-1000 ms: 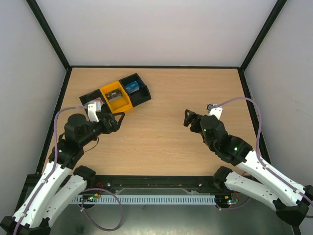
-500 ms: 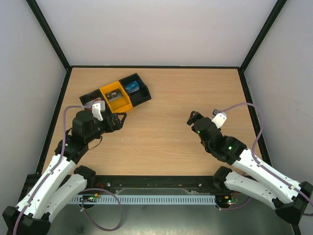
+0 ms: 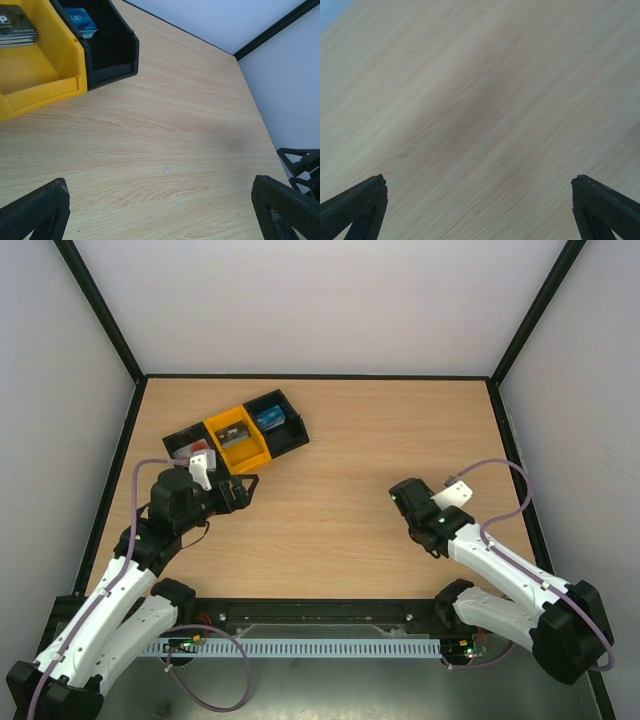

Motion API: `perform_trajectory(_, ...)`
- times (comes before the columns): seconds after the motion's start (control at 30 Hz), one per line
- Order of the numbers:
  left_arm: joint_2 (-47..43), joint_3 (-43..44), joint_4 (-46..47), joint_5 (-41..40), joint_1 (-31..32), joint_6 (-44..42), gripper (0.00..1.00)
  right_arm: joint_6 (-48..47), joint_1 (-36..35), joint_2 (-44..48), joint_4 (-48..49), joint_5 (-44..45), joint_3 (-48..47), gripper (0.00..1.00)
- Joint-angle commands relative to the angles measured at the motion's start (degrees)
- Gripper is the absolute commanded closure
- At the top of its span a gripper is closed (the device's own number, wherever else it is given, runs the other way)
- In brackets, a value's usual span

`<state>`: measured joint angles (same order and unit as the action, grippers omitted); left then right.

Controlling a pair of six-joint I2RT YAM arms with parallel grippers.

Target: Take the credit cards out of the card holder

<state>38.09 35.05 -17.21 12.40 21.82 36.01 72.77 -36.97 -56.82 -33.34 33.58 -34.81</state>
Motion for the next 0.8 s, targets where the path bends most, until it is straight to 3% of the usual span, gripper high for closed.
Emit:
perform_trajectory(0.0,-0.6,-0.2,0.8,0.5,-0.3,-1.5,0.0,3.1,6.4,0.3,-2.5,-0.5,3.7,0.02)
perform_trajectory(0.23,0.0,0.1,0.6,1.9,-0.2,-2.1,0.0,3.6,17.4,3.6,-4.7,-2.7,6.9,0.02)
perform_trajectory(0.43,0.1,0.1,1.1,2.1,-0.3,-2.4,0.0,2.9,23.4,5.9,-6.4,2.0,7.0,0.02)
perform_trajectory(0.77,-0.1,0.2,0.9,2.3,-0.3,-2.6,0.0,7.5,29.3,6.1,-5.9,3.8,10.7,0.02)
